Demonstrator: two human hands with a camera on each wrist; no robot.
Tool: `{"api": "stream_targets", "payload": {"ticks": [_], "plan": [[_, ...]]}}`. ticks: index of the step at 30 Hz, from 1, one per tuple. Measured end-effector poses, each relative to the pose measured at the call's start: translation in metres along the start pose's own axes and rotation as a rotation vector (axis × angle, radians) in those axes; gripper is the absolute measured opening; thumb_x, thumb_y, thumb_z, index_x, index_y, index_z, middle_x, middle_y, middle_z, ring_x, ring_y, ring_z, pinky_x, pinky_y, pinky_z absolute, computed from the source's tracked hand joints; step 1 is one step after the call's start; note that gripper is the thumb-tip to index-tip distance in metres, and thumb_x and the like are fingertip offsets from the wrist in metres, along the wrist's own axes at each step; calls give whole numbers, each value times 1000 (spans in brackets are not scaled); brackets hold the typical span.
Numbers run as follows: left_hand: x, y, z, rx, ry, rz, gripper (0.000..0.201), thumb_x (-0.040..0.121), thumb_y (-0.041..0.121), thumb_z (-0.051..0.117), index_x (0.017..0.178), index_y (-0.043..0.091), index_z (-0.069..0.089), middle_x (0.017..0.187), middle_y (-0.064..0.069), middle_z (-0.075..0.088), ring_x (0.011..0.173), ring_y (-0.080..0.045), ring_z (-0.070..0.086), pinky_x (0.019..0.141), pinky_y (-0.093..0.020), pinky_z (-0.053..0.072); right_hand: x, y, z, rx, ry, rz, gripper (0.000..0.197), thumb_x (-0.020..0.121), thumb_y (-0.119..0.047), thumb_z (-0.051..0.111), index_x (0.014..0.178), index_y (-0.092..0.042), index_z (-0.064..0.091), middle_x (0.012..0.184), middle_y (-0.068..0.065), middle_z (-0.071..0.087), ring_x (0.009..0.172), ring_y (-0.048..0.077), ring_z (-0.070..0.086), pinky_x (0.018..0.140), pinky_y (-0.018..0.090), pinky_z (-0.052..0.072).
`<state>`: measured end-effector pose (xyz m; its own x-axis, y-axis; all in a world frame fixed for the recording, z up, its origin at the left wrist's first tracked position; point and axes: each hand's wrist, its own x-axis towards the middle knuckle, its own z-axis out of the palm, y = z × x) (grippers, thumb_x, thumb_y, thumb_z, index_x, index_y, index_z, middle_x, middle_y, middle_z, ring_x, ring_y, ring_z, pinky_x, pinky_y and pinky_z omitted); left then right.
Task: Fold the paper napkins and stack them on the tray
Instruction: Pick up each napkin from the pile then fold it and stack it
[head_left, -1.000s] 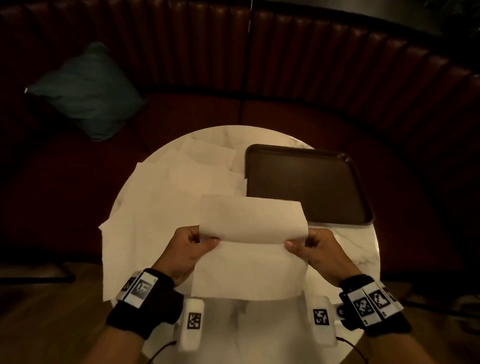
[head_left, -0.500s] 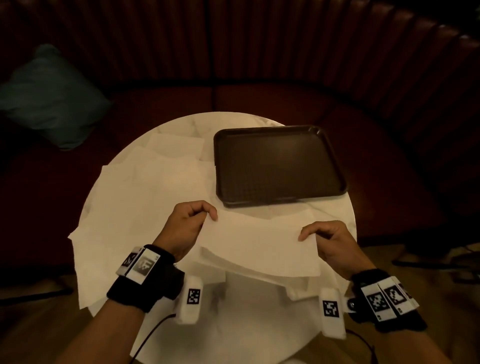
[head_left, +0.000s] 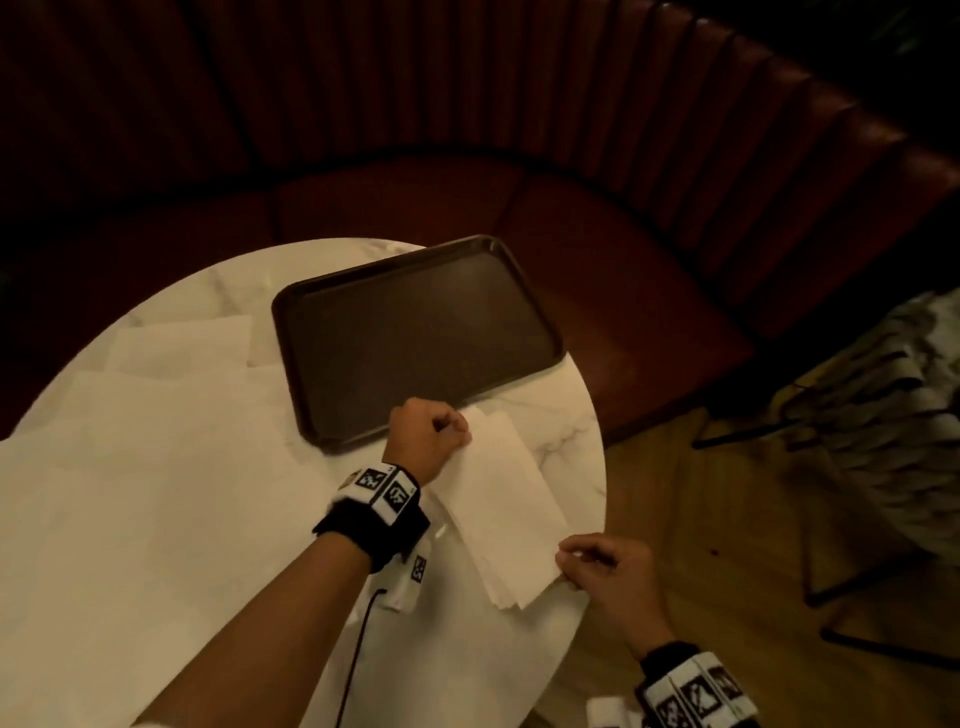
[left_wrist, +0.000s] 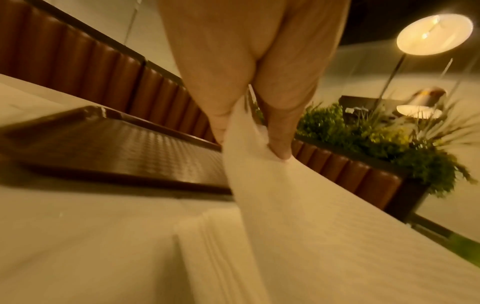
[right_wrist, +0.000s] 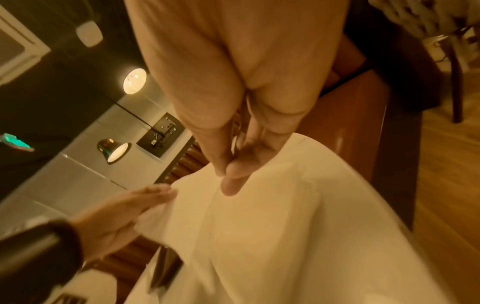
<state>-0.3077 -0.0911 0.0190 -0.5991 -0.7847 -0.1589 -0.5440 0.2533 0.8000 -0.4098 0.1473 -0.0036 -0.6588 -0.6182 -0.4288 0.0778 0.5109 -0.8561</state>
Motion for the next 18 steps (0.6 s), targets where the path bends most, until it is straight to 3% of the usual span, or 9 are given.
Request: {"api": "stream_targets", "payload": {"ticks": [4, 6, 9, 12, 15, 18], "plan": [[20, -8, 35, 109, -72, 58, 19, 81, 11, 59, 92, 7, 74, 98, -11, 73, 97, -26, 66, 93, -34, 48, 10, 13, 8, -67, 22, 56, 19, 79, -1, 71, 75, -19, 69, 68, 3, 68, 60, 10, 64, 60, 20, 53], [25, -14, 47, 215, -159, 76, 31, 83, 9, 51, 108, 9, 69, 117, -10, 66, 113, -28, 59, 100, -39, 43, 14, 19, 9, -85, 30, 74, 17, 82, -2, 68, 78, -19, 68, 68, 4, 68, 60, 12, 65, 58, 19, 52], [25, -22, 59, 443, -357, -51, 46, 91, 10, 41, 134, 23, 45, 144, -1, 41, 131, -27, 37, 106, -49, 31, 17, 21, 11, -110, -21, 158, 9, 86, -5, 64, 88, -13, 67, 64, 6, 64, 54, 15, 61, 51, 19, 49], [20, -29, 59, 537, -449, -37, 49, 93, 13, 35, 139, 30, 34, 155, 1, 17, 140, -25, 18, 107, -59, 21, 12, 12, 13, -144, -132, 252, 15, 90, -9, 60, 104, -13, 61, 66, 6, 57, 47, 9, 51, 42, 14, 44], [2, -34, 34, 380, -331, -82, 42, 93, 23, 41, 134, 35, 43, 155, 0, 18, 142, -23, 15, 110, -54, 17, 2, -4, 12, -301, -115, 162, 15, 89, -17, 62, 104, -21, 61, 68, 2, 53, 51, 7, 48, 41, 9, 41], [-37, -54, -9, 154, -146, -140, 33, 89, 35, 50, 121, 33, 57, 135, 4, 52, 126, -18, 46, 107, -38, 32, -7, -32, 25, -486, -109, -62, 10, 85, -30, 66, 95, -30, 67, 52, -4, 54, 47, 8, 56, 52, 17, 49]]}}
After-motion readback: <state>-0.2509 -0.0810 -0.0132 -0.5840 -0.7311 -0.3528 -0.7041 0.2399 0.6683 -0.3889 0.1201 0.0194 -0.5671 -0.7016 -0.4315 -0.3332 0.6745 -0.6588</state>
